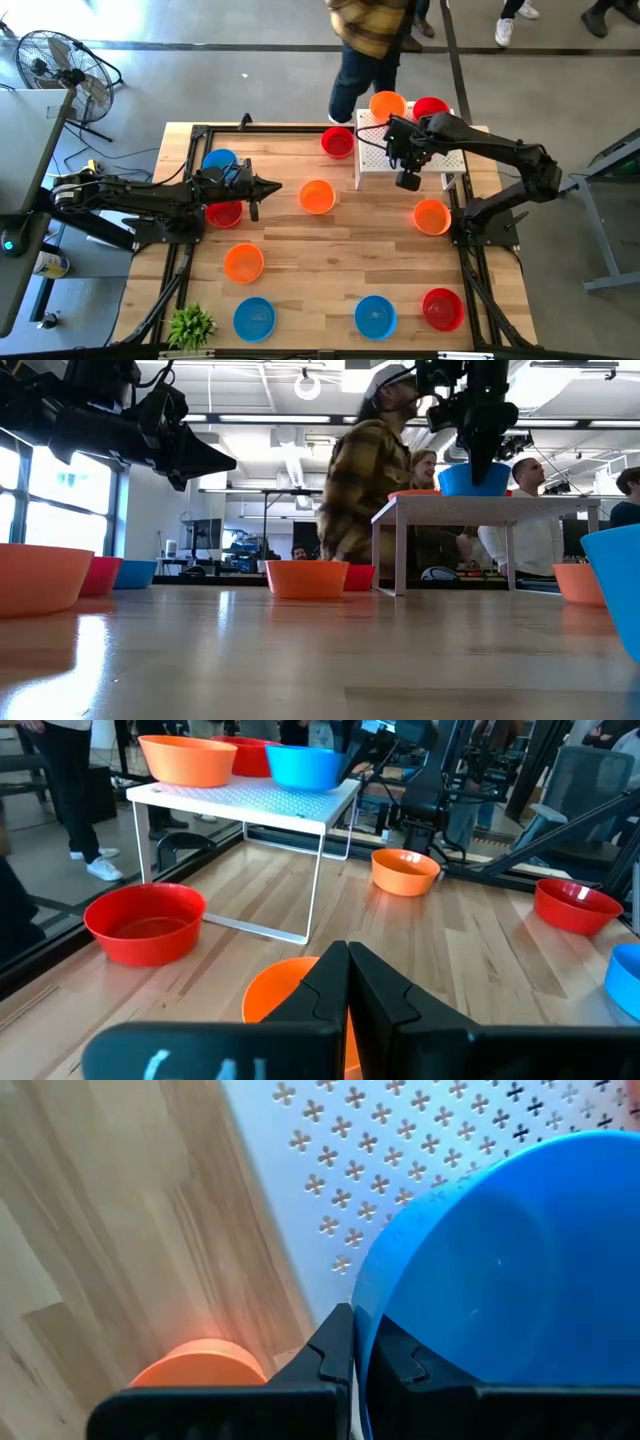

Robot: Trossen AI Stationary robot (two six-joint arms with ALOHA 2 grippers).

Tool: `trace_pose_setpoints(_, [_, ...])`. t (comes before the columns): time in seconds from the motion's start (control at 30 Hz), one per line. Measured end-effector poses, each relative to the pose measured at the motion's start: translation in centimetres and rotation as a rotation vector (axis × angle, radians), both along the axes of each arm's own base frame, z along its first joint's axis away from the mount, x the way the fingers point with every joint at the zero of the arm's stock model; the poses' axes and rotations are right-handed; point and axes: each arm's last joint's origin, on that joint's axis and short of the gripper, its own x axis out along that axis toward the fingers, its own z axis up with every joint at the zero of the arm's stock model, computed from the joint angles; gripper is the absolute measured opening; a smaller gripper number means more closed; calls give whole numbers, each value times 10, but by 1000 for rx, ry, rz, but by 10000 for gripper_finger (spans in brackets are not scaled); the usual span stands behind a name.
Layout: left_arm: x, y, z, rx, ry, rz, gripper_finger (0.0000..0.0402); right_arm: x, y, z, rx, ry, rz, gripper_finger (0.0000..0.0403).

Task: Pick & Place Mini bowls
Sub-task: Put the blue bowl on the shelf

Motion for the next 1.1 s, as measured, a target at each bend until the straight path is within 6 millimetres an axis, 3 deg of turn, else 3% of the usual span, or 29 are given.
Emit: trace_pose_setpoints(1.1, [0, 0, 0, 1, -3, 0, 1, 0, -4, 0, -15, -7, 12, 4])
